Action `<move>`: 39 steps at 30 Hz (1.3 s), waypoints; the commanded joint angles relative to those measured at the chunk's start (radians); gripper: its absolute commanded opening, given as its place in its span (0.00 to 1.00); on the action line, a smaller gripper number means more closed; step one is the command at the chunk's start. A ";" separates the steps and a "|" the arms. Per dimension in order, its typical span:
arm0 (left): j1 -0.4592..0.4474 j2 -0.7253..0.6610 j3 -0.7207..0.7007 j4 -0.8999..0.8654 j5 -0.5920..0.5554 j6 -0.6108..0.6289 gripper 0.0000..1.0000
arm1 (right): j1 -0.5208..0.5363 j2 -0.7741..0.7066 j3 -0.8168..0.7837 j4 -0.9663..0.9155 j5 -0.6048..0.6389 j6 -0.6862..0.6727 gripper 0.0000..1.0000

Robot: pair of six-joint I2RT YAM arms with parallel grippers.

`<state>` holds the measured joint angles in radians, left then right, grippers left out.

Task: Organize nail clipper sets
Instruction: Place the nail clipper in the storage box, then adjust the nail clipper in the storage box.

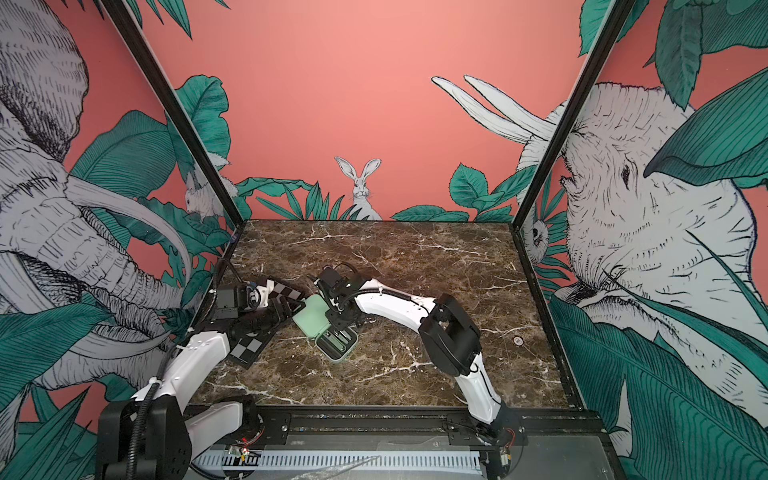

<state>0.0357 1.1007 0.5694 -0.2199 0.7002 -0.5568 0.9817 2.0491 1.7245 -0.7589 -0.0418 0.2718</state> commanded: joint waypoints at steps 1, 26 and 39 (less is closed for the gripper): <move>0.004 0.012 0.028 -0.008 0.028 0.014 0.74 | 0.003 -0.048 0.056 -0.050 -0.017 0.051 0.28; 0.004 0.037 -0.018 0.003 -0.003 0.017 0.68 | 0.087 0.222 0.163 -0.003 -0.054 0.113 0.18; 0.004 0.046 -0.023 -0.016 -0.038 0.031 0.63 | 0.087 0.239 0.106 0.017 -0.026 0.127 0.16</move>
<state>0.0418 1.1469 0.5659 -0.2195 0.6708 -0.5396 1.0630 2.2627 1.8572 -0.7124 -0.0822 0.3866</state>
